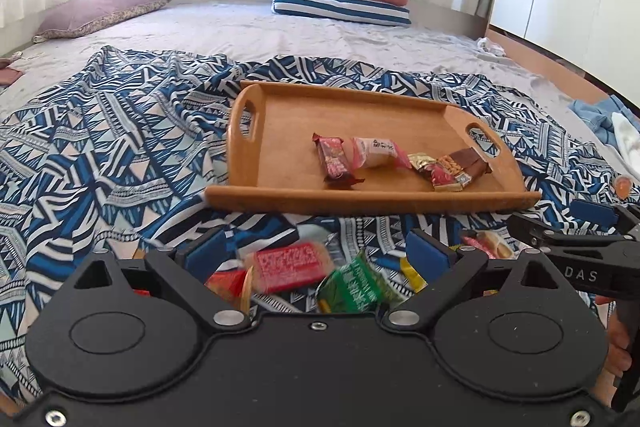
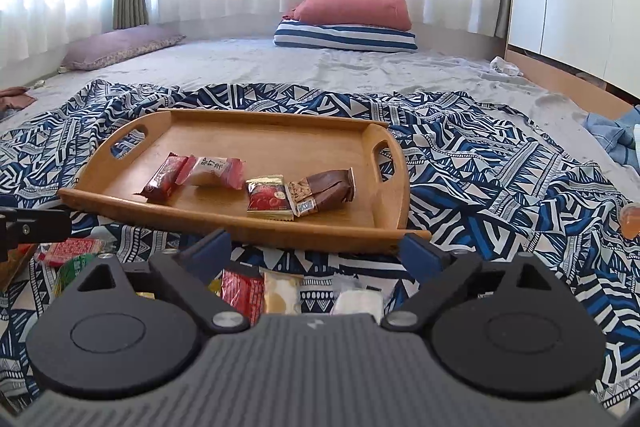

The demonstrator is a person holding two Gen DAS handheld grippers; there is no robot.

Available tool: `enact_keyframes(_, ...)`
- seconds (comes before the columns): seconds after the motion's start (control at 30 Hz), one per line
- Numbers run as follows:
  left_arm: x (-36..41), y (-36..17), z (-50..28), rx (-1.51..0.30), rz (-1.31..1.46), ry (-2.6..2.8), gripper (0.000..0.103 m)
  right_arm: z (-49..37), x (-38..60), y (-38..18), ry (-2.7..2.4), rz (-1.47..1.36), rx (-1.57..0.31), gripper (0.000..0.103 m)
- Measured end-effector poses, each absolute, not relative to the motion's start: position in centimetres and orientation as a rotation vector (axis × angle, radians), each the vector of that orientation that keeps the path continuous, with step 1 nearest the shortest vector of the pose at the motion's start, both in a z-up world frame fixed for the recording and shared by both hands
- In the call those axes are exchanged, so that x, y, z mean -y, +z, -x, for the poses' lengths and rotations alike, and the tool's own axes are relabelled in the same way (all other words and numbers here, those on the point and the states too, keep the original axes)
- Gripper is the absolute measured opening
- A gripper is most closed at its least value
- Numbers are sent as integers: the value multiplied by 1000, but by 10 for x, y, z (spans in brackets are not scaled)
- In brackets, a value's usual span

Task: Organize snacks
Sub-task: 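Grasp the red nut bag with left tool while right tool grasps the clear plastic packet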

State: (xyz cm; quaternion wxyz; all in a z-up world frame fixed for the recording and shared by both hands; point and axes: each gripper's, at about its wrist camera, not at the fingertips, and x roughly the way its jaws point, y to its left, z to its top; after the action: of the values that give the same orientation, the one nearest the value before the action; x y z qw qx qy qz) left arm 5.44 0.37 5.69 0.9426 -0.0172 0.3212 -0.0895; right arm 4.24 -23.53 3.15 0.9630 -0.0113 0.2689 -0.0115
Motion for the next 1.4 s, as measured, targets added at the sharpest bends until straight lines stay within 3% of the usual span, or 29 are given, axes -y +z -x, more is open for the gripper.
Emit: enact_keyframes(1.4, -59, 6, -49, -659, -32, -18, 101, -40, 267, -20, -196, -12, -633, 103)
